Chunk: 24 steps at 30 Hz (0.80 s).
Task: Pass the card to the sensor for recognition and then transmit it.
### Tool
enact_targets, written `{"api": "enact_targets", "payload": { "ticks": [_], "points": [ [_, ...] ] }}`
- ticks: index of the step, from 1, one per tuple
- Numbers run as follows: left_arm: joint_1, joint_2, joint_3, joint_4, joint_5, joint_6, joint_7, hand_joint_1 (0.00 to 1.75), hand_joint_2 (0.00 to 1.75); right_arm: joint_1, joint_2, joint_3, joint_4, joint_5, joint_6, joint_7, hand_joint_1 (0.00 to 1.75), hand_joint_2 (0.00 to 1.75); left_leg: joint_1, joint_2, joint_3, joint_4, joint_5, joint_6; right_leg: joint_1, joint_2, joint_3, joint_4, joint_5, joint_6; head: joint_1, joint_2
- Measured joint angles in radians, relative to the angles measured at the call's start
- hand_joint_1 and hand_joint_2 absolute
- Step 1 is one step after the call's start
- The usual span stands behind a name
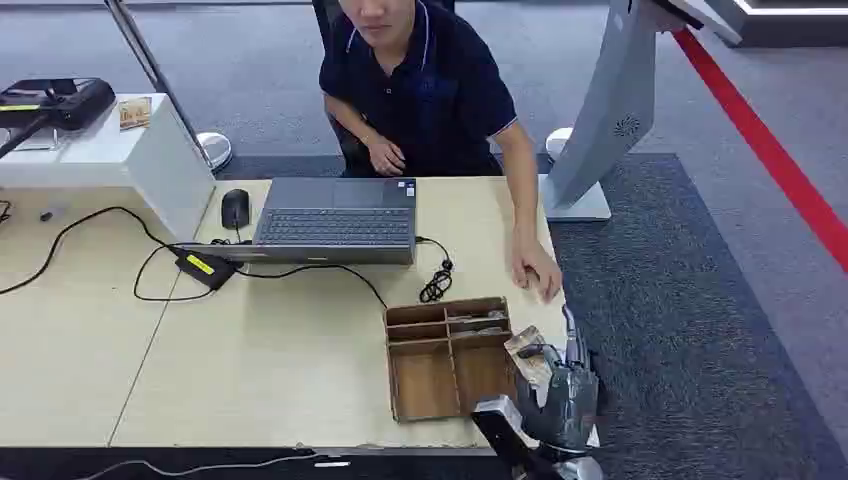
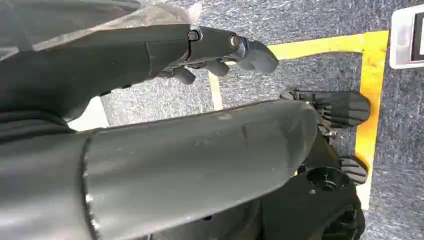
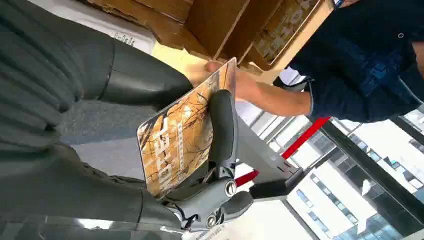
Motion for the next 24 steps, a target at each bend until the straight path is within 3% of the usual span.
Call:
{"api": "enact_targets", "payload": {
  "ticks": [24],
  "points": [
    [0.001, 0.000, 0.000, 0.000, 0.012, 0.010, 0.000, 0.00, 0.00, 0.001, 0.006, -0.130, 0.086, 0.162, 0.000, 0.005, 1.75, 1.75, 0.000, 0.000, 0.000, 0.000, 0.000, 0.000, 0.000, 0.000, 0.000, 0.000, 0.000, 0.000, 0.000, 0.000]
  ]
}}
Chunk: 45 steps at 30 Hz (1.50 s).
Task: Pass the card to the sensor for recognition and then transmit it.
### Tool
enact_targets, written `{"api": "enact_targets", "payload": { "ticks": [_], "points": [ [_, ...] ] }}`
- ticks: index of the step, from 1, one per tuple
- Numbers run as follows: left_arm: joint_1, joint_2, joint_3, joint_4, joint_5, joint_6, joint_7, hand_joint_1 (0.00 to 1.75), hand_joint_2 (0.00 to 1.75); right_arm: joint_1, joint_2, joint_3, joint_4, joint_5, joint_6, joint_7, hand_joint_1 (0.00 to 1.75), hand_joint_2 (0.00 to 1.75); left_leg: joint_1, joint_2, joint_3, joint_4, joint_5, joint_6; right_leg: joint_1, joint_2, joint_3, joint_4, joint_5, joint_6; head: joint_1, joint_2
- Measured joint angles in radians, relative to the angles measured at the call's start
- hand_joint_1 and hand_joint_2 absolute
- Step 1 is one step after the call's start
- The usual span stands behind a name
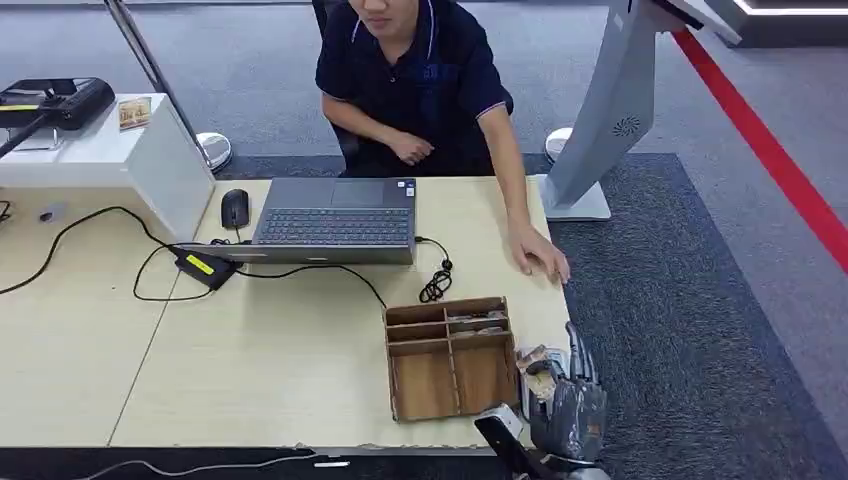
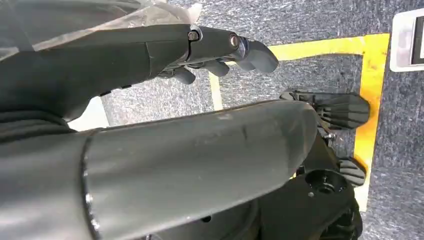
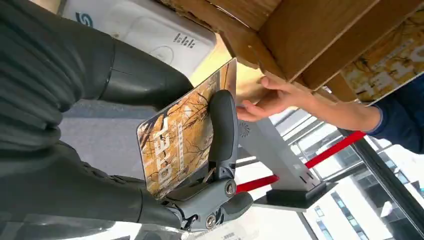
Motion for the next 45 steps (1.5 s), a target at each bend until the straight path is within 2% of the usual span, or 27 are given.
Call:
{"api": "enact_targets", "payload": {
  "ticks": [7, 19, 32, 45],
  "points": [
    [0.000, 0.000, 0.000, 0.000, 0.000, 0.000, 0.000, 0.00, 0.00, 0.001, 0.002, -0.014, 0.015, 0.020, 0.000, 0.003, 1.75, 1.75, 0.000, 0.000, 0.000, 0.000, 0.000, 0.000, 0.000, 0.000, 0.000, 0.000, 0.000, 0.000, 0.000, 0.000],
    [0.000, 0.000, 0.000, 0.000, -0.006, -0.006, 0.000, 0.00, 0.00, 0.002, 0.003, -0.024, 0.021, 0.128, 0.000, 0.010, 1.75, 1.75, 0.000, 0.000, 0.000, 0.000, 0.000, 0.000, 0.000, 0.000, 0.000, 0.000, 0.000, 0.000, 0.000, 0.000],
    [0.000, 0.000, 0.000, 0.000, -0.011, -0.010, 0.000, 0.00, 0.00, 0.000, -0.005, -0.029, 0.033, 0.191, -0.001, 0.153, 1.75, 1.75, 0.000, 0.000, 0.000, 0.000, 0.000, 0.000, 0.000, 0.000, 0.000, 0.000, 0.000, 0.000, 0.000, 0.000],
    [0.000, 0.000, 0.000, 0.000, -0.014, -0.010, 0.000, 0.00, 0.00, -0.003, -0.014, -0.033, 0.064, 0.210, -0.001, 0.225, 1.75, 1.75, 0.000, 0.000, 0.000, 0.000, 0.000, 0.000, 0.000, 0.000, -0.001, 0.000, 0.000, 0.000, 0.000, 0.000]
  ]
}}
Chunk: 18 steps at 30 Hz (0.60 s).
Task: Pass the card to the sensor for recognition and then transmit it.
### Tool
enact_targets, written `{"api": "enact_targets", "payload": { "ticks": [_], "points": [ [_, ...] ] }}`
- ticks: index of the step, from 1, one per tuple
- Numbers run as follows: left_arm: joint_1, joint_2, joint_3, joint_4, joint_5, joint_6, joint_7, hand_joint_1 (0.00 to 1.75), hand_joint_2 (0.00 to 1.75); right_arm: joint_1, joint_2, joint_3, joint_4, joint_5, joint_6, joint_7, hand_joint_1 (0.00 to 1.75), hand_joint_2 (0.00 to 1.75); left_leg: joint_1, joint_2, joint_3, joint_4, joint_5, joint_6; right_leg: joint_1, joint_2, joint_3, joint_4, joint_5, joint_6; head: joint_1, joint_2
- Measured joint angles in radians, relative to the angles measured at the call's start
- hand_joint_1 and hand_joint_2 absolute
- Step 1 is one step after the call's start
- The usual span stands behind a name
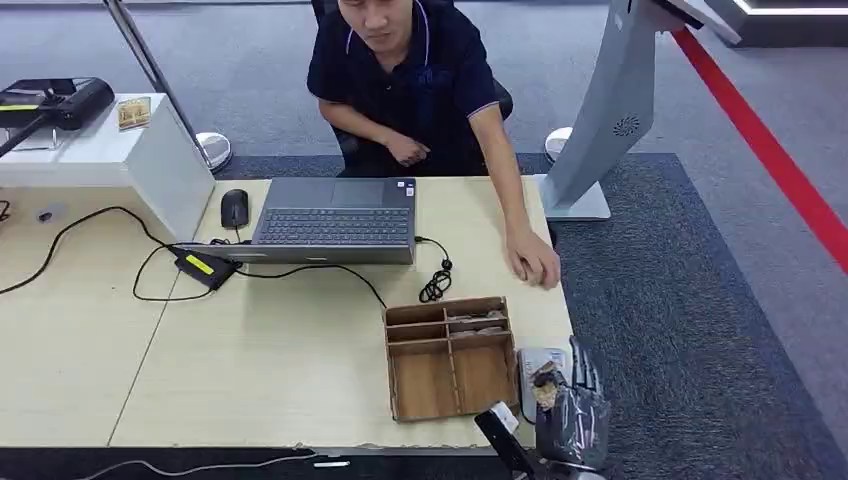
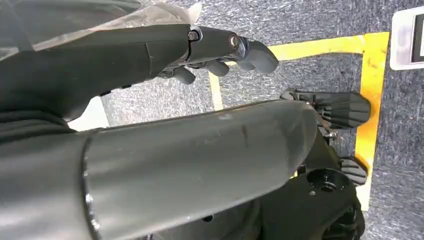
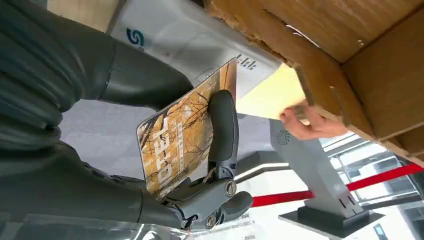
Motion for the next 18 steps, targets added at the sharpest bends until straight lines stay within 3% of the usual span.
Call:
{"api": "enact_targets", "payload": {
  "ticks": [4, 18],
  "points": [
    [0.000, 0.000, 0.000, 0.000, 0.000, 0.000, 0.000, 0.00, 0.00, -0.002, -0.006, -0.002, 0.016, 0.000, 0.000, 0.031, 1.75, 1.75, 0.000, 0.000, 0.000, 0.000, 0.000, 0.000, 0.000, 0.000, 0.000, 0.000, 0.000, 0.000, 0.000, 0.000],
    [0.000, 0.000, 0.000, 0.000, 0.000, 0.000, 0.000, 0.00, 0.00, -0.014, -0.016, -0.007, 0.034, 0.000, 0.000, 0.032, 1.75, 1.75, 0.000, 0.000, 0.000, 0.000, 0.000, 0.000, 0.000, 0.000, 0.000, 0.000, 0.000, 0.000, 0.000, 0.000]
  ]
}}
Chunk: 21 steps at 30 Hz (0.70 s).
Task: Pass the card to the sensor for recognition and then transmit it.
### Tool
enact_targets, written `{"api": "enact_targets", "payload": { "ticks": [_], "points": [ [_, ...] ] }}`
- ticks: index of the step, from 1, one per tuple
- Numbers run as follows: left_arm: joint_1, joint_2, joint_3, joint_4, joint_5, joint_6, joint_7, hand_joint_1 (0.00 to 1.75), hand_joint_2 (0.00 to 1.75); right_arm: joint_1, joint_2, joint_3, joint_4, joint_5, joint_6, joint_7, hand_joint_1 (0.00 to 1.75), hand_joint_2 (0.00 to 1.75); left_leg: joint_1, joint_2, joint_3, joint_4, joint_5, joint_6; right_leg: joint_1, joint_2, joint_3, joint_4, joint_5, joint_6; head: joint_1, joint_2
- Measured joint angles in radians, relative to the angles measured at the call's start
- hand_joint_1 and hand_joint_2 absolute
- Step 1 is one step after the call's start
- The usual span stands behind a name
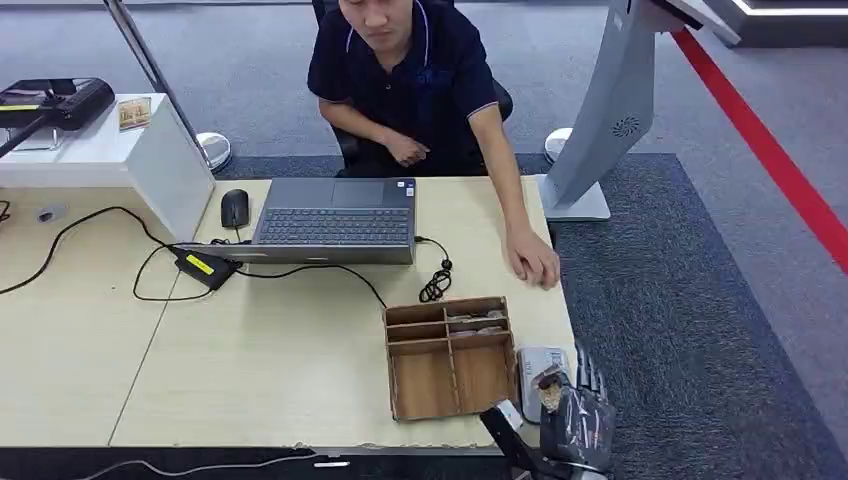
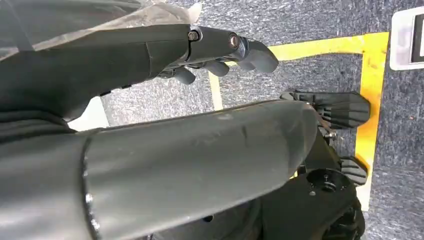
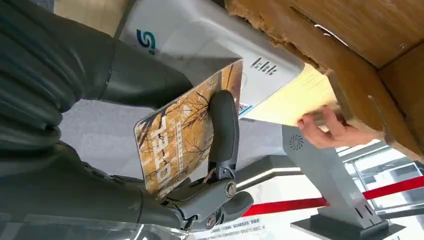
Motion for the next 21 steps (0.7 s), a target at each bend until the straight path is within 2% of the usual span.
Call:
{"api": "enact_targets", "payload": {
  "ticks": [3, 6, 11, 17, 21],
  "points": [
    [0.000, 0.000, 0.000, 0.000, 0.000, 0.000, 0.000, 0.00, 0.00, 0.000, 0.000, -0.003, -0.002, -0.006, 0.000, -0.022, 1.75, 1.75, 0.000, 0.000, 0.000, 0.000, 0.000, 0.000, 0.000, 0.000, 0.000, 0.000, 0.000, 0.000, 0.000, 0.000],
    [0.000, 0.000, 0.000, 0.000, 0.001, 0.000, 0.000, 0.00, 0.00, -0.003, 0.005, -0.021, -0.003, -0.026, -0.001, -0.076, 1.75, 1.75, 0.000, 0.000, 0.000, 0.000, 0.000, 0.000, 0.000, 0.000, 0.000, 0.000, 0.000, 0.000, 0.000, 0.000],
    [0.000, 0.000, 0.000, 0.000, 0.002, 0.001, 0.000, 0.00, 0.00, -0.027, 0.026, -0.079, -0.040, -0.168, -0.001, -0.253, 1.75, 1.75, 0.000, 0.000, -0.001, 0.000, 0.000, 0.000, 0.000, 0.000, 0.000, 0.000, 0.000, 0.000, 0.000, 0.000],
    [0.001, 0.000, 0.000, 0.000, -0.003, -0.003, 0.000, 0.00, 0.00, -0.034, 0.031, -0.086, -0.131, -0.290, -0.001, -0.295, 1.75, 1.75, 0.000, 0.000, -0.001, 0.000, 0.000, 0.000, 0.000, 0.000, 0.000, 0.000, 0.000, 0.000, 0.000, 0.000],
    [0.000, 0.002, 0.000, 0.000, -0.011, -0.011, 0.000, 0.00, 0.00, -0.041, 0.031, -0.084, -0.204, -0.359, -0.001, -0.298, 1.75, 1.75, 0.000, 0.000, -0.001, 0.000, 0.000, 0.000, 0.000, 0.000, 0.000, 0.000, 0.000, 0.000, 0.000, 0.000]
  ]
}}
